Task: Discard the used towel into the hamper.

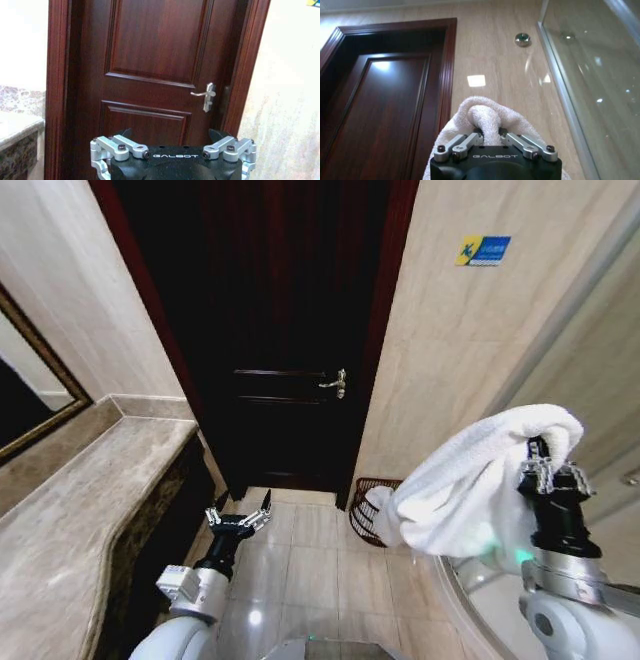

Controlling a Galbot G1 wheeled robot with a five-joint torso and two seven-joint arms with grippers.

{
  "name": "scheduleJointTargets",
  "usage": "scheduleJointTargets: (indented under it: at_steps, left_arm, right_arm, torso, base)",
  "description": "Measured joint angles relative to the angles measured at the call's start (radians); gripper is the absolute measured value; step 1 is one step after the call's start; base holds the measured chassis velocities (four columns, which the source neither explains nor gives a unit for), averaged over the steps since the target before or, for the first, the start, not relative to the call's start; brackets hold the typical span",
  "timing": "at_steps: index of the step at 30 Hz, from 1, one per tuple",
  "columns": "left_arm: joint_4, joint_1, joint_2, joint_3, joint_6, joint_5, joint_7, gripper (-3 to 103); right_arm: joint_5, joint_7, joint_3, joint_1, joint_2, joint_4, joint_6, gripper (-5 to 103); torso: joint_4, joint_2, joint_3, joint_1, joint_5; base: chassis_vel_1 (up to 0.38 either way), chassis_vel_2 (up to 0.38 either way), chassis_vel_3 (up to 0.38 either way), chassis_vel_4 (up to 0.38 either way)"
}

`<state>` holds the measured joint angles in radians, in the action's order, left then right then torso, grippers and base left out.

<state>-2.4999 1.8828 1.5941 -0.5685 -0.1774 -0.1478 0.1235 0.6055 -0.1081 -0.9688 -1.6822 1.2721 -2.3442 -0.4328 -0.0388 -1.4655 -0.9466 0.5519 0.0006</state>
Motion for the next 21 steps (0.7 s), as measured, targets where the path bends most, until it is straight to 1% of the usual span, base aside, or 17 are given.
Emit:
scheduleJointTargets:
  at_steps: [1,2,5,14,21]
  left_arm:
    - [0.0,0.0,0.0,0.0,0.0,0.0,0.0,100]
    - [0.0,0.0,0.0,0.0,0.0,0.0,0.0,100]
    - [0.0,0.0,0.0,0.0,0.0,0.0,0.0,100]
    - [0.0,0.0,0.0,0.0,0.0,0.0,0.0,100]
    - [0.0,0.0,0.0,0.0,0.0,0.0,0.0,100]
  right_arm:
    - [-0.003,0.0,0.0,0.0,0.0,0.001,0.0,13]
    - [-0.006,0.001,-0.001,0.001,0.001,0.003,0.0,13]
    - [-0.01,0.003,-0.001,0.003,0.001,0.007,-0.003,13]
    - [-0.046,0.056,0.001,0.007,0.004,0.005,0.0,13]
    - [-0.049,0.057,0.001,0.002,0.007,0.007,0.002,13]
  torso:
    - [0.0,0.0,0.0,0.0,-0.0001]
    - [0.0001,0.0,0.0,0.0,-0.001]
    - [0.0001,0.0,0.0,-0.001,-0.0004]
    - [0.0002,-0.001,0.001,-0.002,-0.0007]
    - [0.0002,-0.001,0.0,-0.001,-0.0006]
  base:
    - [-0.092,0.119,0.053,-0.062]
    - [-0.043,0.043,0.053,-0.029]
    - [0.0,0.0,0.0,0.0]
    - [0.015,-0.023,-0.025,0.017]
    - [0.0,0.0,0.0,0.0]
